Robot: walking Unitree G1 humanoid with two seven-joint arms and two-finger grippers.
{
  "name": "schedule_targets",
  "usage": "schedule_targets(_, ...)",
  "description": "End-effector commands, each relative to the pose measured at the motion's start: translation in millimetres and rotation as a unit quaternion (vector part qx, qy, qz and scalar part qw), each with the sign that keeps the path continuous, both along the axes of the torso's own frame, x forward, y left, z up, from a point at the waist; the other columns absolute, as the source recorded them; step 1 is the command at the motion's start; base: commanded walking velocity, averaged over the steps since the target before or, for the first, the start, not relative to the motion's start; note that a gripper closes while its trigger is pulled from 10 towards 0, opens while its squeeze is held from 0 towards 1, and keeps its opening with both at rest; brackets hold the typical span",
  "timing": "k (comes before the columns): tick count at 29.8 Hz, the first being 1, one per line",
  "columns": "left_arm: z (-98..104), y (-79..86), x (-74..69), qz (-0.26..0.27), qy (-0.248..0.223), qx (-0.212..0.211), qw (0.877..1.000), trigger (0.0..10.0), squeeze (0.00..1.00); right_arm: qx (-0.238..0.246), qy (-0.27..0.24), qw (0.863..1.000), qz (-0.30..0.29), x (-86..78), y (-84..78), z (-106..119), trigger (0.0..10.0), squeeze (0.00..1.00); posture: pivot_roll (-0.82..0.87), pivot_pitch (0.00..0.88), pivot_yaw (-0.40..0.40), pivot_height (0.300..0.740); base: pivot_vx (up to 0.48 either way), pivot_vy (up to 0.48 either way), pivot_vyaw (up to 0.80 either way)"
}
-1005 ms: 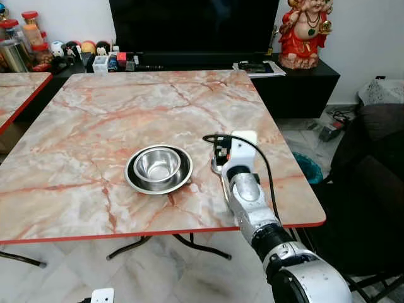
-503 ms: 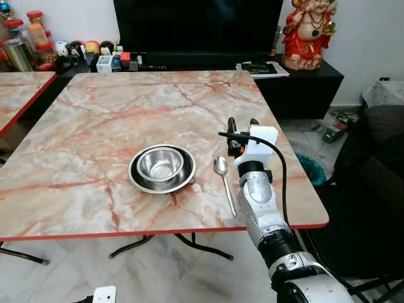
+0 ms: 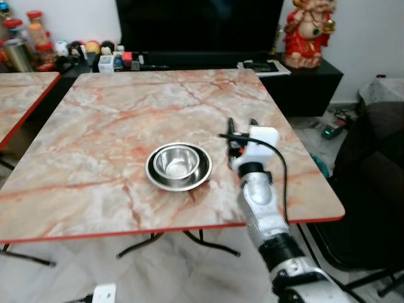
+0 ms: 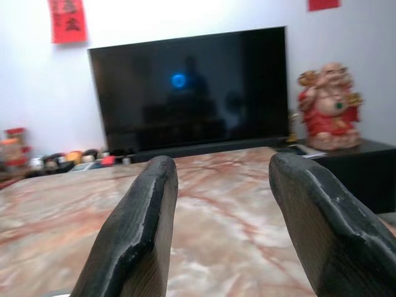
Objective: Setting the table
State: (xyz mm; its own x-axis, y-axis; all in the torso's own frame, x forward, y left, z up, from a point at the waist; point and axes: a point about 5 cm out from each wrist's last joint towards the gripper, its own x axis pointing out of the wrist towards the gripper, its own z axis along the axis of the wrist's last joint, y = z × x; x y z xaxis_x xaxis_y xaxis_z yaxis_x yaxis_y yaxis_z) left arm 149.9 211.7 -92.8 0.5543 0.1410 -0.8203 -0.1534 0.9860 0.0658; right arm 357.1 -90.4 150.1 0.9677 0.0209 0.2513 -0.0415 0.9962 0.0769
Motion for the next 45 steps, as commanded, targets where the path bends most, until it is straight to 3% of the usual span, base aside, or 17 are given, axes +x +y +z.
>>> schedule_targets(1, -0.2, 5.1, -2.0, 0.003, 0.009, 0.005, 1.000, 10.0, 0.00, 0.008, -0.009, 1.000, 0.007, -0.2, 6.6, 7.1, 10.0, 0.00, 0.08, 0.000, -0.019, 0.714, 0.000, 0.382, 0.00)
schedule_targets(25, 2.2, 5.8, 4.4, 0.008, 0.003, 0.006, 1.000, 10.0, 0.00, -0.008, -0.022, 0.999, 0.041, -0.4, 17.3, 15.0, 10.0, 0.00, 0.08, 0.000, -0.014, 0.714, 0.000, 0.382, 0.00)
schedule_targets(45, -0.5, 9.6, -5.0, 0.015, 0.012, 0.007, 1.000, 10.0, 0.00, -0.035, -0.011, 0.997, 0.062, -5.7, 27.5, 8.1, 10.0, 0.00, 0.08, 0.000, -0.009, 0.714, 0.000, 0.384, 0.14)
